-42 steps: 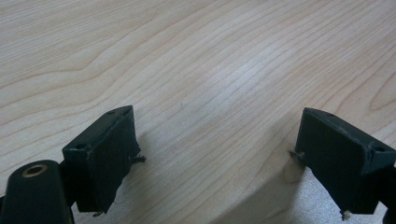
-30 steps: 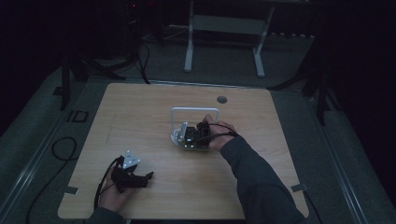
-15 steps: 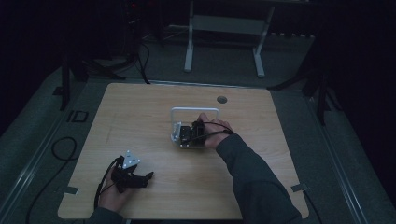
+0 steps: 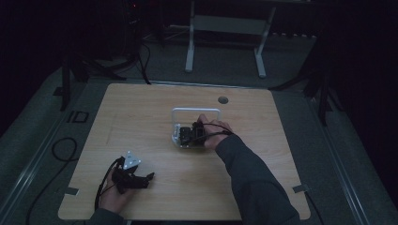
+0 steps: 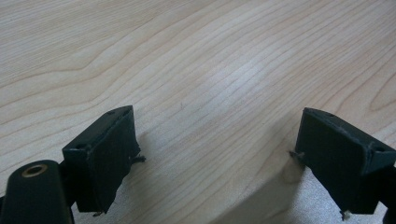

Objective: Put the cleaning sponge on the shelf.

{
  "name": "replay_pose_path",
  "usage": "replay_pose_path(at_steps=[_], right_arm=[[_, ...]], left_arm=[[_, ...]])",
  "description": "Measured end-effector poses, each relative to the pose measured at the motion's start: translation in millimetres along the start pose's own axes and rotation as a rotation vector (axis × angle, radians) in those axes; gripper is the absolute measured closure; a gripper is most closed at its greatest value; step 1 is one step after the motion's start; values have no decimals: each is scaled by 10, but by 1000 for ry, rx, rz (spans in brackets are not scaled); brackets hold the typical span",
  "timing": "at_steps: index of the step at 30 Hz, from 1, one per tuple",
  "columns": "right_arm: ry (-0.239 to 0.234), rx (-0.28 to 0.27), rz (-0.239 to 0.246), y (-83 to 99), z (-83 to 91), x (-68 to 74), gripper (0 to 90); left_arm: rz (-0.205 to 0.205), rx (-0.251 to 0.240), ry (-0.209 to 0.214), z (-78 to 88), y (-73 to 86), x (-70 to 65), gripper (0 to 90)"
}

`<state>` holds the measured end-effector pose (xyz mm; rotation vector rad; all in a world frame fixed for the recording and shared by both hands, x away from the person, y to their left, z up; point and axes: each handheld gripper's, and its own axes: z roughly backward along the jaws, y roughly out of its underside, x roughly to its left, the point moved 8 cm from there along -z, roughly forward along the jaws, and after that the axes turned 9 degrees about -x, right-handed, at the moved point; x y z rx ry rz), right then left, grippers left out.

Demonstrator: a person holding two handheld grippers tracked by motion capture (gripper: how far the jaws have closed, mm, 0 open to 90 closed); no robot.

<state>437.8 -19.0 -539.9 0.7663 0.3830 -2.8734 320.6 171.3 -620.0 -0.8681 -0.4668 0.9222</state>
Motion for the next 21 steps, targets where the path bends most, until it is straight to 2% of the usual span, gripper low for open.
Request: replay_pose_path(at_steps=[9,17,21], right_arm=[[15,-2,-1,6,-11,-31,715],[66,21,7,48,-52,-56,695],[72,26,-11,83,-69,-56,721]], left_arm=[[1,0,-1,0,0,-1,128],[2,0,-1,0,0,-2,128],[3,0,-1,0,0,-3,128]])
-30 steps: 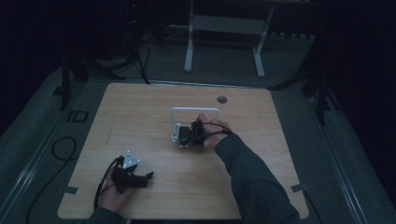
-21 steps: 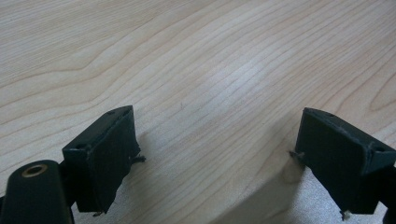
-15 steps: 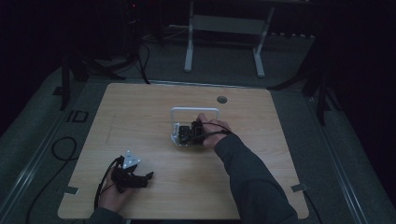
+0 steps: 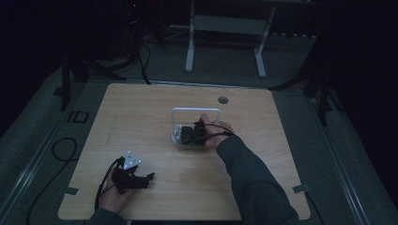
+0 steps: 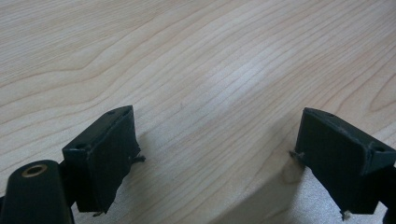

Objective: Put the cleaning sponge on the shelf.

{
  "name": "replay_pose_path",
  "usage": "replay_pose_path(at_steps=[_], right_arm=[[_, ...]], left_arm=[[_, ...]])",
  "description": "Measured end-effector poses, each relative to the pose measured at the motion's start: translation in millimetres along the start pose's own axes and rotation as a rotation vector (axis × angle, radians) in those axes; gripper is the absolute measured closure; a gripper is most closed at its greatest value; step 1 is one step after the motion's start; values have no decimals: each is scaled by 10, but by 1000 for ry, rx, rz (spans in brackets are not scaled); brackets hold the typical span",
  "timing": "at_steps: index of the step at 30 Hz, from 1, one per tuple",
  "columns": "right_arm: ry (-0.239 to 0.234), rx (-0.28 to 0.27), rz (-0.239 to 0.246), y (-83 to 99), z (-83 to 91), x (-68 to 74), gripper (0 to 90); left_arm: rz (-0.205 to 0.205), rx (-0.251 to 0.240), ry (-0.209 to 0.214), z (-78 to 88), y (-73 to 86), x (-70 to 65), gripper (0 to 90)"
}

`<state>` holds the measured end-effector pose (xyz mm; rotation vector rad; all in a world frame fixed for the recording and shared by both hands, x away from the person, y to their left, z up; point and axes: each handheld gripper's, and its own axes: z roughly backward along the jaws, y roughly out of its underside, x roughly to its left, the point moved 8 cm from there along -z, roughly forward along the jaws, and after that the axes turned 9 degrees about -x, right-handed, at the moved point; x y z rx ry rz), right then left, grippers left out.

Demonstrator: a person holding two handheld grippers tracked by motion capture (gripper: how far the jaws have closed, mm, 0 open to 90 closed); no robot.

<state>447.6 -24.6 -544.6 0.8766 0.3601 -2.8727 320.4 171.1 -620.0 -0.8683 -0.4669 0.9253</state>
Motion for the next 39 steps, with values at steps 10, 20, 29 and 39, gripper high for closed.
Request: replay_pose_path(at_steps=[10,20,29,39], right_arm=[[38,16,-26,32,10,-50,735],[92,45,-15,25,-4,-80,740],[63,22,-75,35,-17,-57,590],[40,-35,-129,45,104,-28,377]], left_arm=[[0,0,0,0,0,0,128],[1,-1,-1,-1,0,-1,128],[1,0,-1,0,0,-1,128],[0,-1,-2,-1,-1,1,128]])
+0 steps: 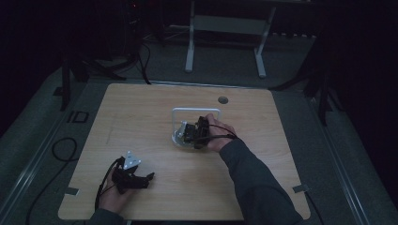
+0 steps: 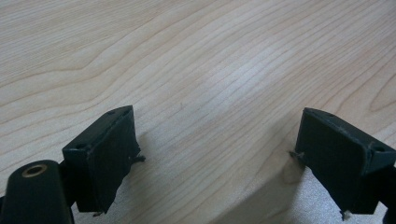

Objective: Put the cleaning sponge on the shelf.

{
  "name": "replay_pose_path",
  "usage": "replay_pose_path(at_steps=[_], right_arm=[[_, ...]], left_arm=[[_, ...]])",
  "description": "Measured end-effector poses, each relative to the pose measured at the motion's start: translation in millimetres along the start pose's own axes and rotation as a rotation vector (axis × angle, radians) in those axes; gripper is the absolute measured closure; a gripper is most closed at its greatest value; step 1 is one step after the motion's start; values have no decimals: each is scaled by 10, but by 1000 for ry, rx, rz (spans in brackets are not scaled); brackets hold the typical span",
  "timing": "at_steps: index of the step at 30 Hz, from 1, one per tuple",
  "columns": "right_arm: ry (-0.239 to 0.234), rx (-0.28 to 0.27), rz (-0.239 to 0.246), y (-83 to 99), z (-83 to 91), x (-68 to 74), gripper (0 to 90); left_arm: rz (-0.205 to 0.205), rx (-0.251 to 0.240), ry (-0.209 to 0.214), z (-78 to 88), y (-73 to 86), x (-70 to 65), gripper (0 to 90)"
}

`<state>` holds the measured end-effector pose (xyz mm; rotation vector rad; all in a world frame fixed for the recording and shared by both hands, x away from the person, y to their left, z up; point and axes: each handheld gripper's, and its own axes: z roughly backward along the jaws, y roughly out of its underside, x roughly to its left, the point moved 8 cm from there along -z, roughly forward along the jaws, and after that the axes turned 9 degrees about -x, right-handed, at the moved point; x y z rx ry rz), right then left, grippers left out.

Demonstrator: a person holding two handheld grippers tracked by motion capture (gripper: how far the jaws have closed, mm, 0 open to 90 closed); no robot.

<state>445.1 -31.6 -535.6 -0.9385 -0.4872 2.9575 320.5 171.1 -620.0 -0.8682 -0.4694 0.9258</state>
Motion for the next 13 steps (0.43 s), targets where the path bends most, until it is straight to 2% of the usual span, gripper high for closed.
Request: replay_pose_path(at_steps=[9,13], right_arm=[[27,-82,-49,-27,206,28,342],[16,-126,-77,-22,322,102,343]], left_arm=[[-1,1,2,1,0,0,128],[-1,0,0,0,0,1,128]])
